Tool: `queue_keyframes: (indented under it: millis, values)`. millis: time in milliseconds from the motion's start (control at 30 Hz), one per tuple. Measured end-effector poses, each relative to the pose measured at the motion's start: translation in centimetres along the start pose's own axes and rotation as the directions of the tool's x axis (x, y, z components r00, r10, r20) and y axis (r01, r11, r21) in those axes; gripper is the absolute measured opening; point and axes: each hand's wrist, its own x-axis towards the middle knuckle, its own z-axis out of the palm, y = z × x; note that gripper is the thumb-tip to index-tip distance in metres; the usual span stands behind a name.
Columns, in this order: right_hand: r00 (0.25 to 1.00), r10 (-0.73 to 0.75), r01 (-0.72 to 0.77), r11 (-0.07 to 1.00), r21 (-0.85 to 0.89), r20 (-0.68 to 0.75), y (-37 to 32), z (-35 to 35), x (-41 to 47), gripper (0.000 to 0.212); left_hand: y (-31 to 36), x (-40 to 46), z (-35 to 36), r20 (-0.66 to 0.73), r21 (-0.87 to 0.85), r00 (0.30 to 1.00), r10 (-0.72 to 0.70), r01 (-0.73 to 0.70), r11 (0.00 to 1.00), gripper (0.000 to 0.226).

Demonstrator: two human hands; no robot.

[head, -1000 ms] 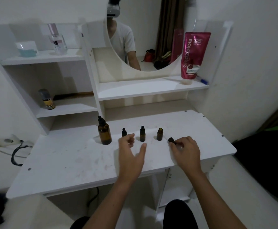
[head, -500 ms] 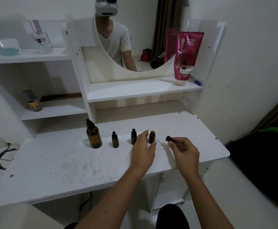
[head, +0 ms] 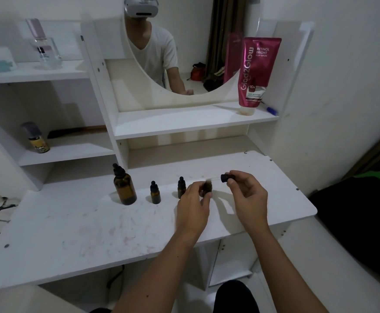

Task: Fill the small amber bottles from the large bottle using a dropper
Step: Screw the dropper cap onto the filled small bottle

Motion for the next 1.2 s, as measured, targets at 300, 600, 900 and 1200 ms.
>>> queue_keyframes:
  millis: [300,600,900,1200]
  values:
    - [0.967,-0.229,0.249,0.944,-0.219,0.113,0.1,1.2,1.0,0.024,-0.5,0.0,0.2,0.018,-0.025,1.000,0.000,0.000,1.000,0.027]
    - [0.904,-0.327,0.408,0.853,-0.324,0.276,0.4,2.1,1.8,0.028,-0.4,0.1,0.1,0.026,-0.035,0.999,0.022,-0.021,0.999,0.019]
    - [0.958,-0.176,0.238,0.930,-0.280,0.228,1.5,2.0,1.5,0.017,-0.4,0.1,0.0,0.052,-0.028,0.999,0.017,-0.015,0.999,0.025]
    - [0.964,-0.111,0.171,0.956,-0.238,0.243,1.7,1.8,1.2,0.030,-0.4,-0.1,0.0,0.059,-0.038,0.998,0.012,-0.010,0.999,0.025]
